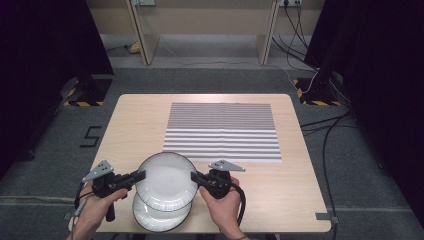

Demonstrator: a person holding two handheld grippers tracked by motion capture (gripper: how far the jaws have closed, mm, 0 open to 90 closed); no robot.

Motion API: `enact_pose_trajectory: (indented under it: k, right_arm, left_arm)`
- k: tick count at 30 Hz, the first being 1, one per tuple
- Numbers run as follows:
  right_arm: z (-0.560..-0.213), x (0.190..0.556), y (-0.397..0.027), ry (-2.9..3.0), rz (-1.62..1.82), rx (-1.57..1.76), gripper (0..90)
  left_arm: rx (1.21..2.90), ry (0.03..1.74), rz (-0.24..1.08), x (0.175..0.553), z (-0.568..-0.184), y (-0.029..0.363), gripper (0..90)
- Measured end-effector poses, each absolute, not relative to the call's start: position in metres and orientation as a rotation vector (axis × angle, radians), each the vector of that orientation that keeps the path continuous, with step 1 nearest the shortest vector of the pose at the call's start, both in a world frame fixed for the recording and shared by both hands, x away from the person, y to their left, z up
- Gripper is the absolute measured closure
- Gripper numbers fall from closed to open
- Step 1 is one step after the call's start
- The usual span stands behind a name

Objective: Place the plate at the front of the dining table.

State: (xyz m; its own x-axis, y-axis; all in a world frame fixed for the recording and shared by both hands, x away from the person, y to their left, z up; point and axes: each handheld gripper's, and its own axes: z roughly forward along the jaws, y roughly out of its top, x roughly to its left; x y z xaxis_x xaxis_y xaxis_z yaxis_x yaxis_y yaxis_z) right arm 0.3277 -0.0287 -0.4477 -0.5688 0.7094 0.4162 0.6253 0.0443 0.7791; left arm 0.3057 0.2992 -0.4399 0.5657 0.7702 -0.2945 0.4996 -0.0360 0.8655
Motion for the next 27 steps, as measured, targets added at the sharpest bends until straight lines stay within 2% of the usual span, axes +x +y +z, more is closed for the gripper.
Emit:
enact_pose_trajectory:
  k: [27]
  right_arm:
    - [-0.436, 0.333, -0.035, 2.164, 1.567, 1.404, 84.2]
  left_arm:
    - [1.68, 1.035, 0.332, 0.316, -0.429, 0.291, 83.6]
